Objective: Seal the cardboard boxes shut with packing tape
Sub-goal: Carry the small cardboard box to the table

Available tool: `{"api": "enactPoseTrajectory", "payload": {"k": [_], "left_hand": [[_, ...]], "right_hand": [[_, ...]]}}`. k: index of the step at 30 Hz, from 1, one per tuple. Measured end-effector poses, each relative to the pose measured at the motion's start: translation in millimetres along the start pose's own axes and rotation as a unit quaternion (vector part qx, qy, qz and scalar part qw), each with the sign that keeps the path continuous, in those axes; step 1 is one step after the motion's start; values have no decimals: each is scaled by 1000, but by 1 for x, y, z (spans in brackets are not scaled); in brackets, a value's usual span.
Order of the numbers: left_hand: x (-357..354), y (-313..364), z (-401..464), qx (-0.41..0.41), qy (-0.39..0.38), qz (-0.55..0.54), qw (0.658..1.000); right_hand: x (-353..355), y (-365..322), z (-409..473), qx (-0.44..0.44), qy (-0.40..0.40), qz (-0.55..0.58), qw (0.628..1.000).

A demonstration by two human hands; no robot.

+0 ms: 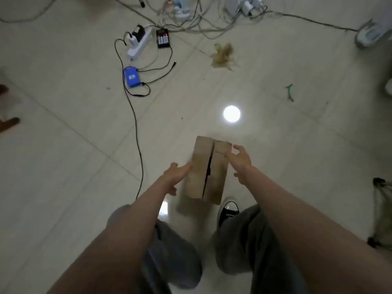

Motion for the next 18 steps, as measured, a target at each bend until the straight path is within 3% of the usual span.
{"api": "enactPoseTrajectory", "payload": {"k": [5, 9, 18], "left_hand": [[-59, -55, 77, 90, -72, -72, 991], [-94, -71, 110, 104, -112, -248, 956], [-97, -72, 120, 72, -71, -393, 914]], "right_hand": [[-23, 33, 79, 39, 12, -55, 998], [-40, 28, 115, 36, 6, -55, 998], [-52, 12, 109, 85, 66, -147, 983]]}}
Point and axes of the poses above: each hand's wrist, its own z-axis towards the middle knuckle, its own x-axis out of the back of the hand, y = z × x, the point moved 4 cm from there along z, towards the middle knuckle
